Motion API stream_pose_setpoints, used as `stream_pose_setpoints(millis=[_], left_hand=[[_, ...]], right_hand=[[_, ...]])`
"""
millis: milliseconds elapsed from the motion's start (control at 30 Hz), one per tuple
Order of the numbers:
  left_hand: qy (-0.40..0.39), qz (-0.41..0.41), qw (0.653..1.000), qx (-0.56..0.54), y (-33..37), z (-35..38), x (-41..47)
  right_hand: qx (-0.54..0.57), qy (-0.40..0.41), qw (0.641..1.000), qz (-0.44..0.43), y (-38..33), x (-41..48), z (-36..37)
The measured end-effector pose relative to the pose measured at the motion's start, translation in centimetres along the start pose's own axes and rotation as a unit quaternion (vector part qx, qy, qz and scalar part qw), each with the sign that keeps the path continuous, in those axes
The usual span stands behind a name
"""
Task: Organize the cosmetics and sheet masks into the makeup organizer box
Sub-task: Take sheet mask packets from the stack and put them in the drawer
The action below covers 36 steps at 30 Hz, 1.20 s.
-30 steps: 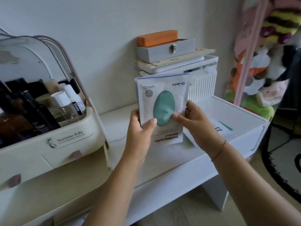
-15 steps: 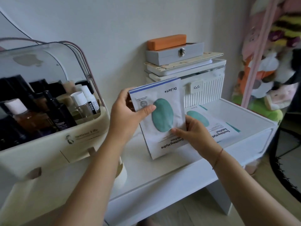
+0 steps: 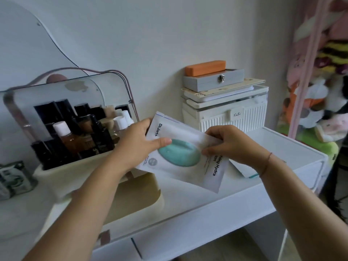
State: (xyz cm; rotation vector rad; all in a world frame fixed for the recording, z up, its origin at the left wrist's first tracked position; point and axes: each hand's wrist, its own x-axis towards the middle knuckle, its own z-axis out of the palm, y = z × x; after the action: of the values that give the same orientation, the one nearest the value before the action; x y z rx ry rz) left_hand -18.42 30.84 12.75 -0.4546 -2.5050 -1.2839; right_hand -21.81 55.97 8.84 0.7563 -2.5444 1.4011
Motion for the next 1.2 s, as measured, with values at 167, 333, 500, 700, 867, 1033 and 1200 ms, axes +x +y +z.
stream_pose_setpoints(millis=[167, 333, 500, 700, 867, 1033, 1200], left_hand=[[0.127, -0.068, 0.964, -0.223, -2.5, -0.8, -5.0], [0.220, -0.166, 0.911, -0.308, -4.9, -3.4, -9.6], [0.256, -0.222, 0.917, -0.209, -8.7, -6.0, -14.4], [0.258, -0.212, 0.940, 0.073, -9.8, -7.0, -16.3], [0.069, -0.141, 0.965, 0.212, -9.5, -7.0, -18.5], [-0.001, -0.089, 0.980, 0.176, -9.6, -6.6, -20.0], [0.047, -0.073, 0.984, 0.158, -10.2, -6.5, -19.8]], right_hand=[[0.165, 0.087, 0.981, 0.056, -1.8, -0.4, 2.7], [0.374, 0.035, 0.915, 0.151, -3.5, -1.9, 9.9], [0.240, 0.093, 0.952, 0.167, -6.4, -2.4, 15.7], [0.002, 0.131, 0.985, 0.116, -7.5, -2.2, 18.8], [-0.044, 0.084, 0.987, 0.131, -7.6, -1.8, 18.5], [-0.050, -0.022, 0.994, 0.091, -7.8, -2.3, 17.2], [-0.294, -0.148, 0.944, -0.021, -7.1, -4.4, 16.3]])
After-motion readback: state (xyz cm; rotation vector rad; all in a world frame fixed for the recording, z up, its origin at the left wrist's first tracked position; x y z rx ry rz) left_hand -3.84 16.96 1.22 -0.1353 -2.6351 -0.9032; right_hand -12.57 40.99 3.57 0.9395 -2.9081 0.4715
